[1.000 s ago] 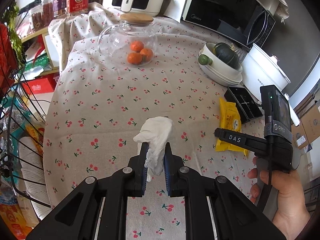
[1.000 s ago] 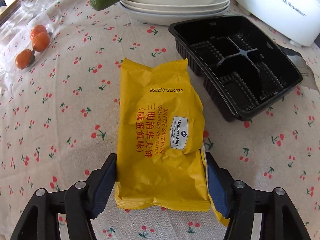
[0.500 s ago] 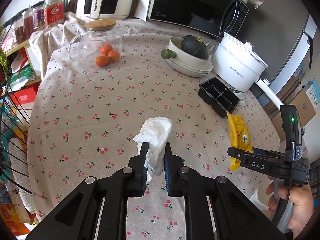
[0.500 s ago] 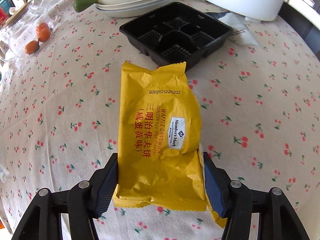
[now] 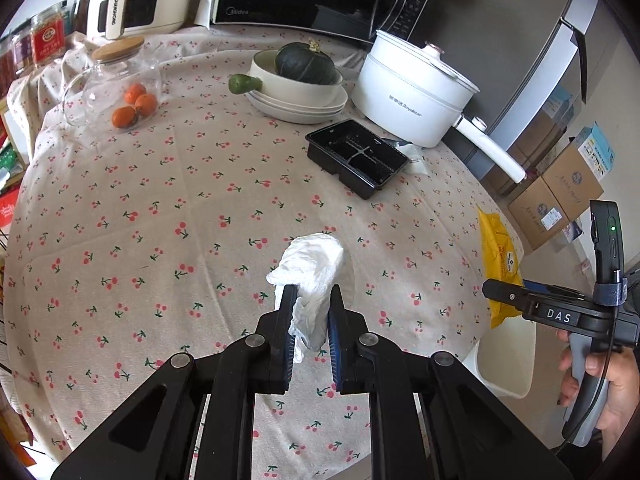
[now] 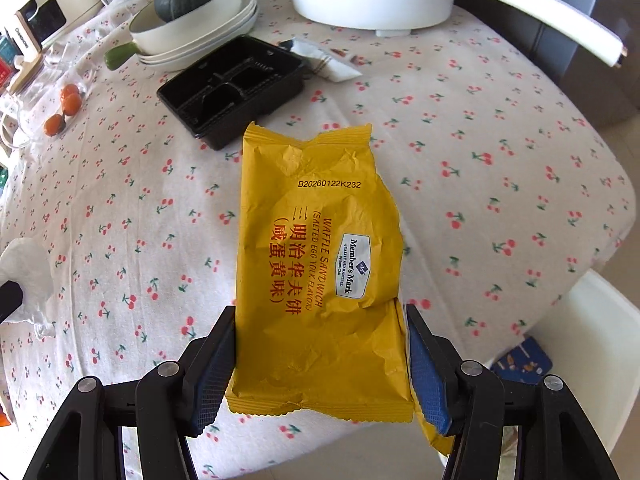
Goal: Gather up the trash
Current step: 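Carry the tissue and yellow wrapper to the white bin and release both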
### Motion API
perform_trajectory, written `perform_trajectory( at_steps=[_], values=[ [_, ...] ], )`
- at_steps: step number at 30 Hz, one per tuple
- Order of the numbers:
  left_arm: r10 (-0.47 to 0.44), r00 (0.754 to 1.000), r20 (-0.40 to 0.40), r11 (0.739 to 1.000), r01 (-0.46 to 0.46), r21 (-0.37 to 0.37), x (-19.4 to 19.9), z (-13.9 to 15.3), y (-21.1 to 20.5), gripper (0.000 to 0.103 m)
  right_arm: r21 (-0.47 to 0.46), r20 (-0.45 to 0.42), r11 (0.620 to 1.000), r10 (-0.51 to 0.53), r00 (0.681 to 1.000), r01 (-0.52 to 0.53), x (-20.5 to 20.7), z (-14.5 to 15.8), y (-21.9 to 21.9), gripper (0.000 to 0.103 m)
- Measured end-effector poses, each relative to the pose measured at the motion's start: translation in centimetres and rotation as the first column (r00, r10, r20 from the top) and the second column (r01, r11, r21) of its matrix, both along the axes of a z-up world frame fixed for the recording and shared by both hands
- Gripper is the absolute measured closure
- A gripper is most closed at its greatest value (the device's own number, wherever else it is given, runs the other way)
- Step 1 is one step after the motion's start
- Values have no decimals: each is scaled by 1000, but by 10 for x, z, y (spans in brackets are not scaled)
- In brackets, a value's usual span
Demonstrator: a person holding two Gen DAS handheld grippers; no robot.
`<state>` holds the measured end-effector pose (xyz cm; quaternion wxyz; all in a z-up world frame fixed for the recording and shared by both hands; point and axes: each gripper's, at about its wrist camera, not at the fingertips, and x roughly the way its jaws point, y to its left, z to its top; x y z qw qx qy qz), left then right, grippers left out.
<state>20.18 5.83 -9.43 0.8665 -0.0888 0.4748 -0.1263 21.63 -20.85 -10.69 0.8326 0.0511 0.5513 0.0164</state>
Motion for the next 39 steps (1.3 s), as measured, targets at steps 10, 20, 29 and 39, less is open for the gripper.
perform_trajectory(
  at_steps=[10,20,29,39],
  values=[
    [-124,992,6,992,124,-10,-4,2,-67,88,24,7,995,-99,995,98,-35,-1,-91,36],
    [-247,968,33,969,246,19,-14,2,-133,88,75,-50,980,-181,982,184,-58,-11,-157,36],
    [-317,948,29,948,316,34,-16,-8,-184,88,22,-90,975,-219,972,222,-67,-32,-197,35],
    [-395,919,6,918,395,39,-18,-27,-225,88,42,-81,972,-225,971,229,-81,-33,-224,10]
  ],
)
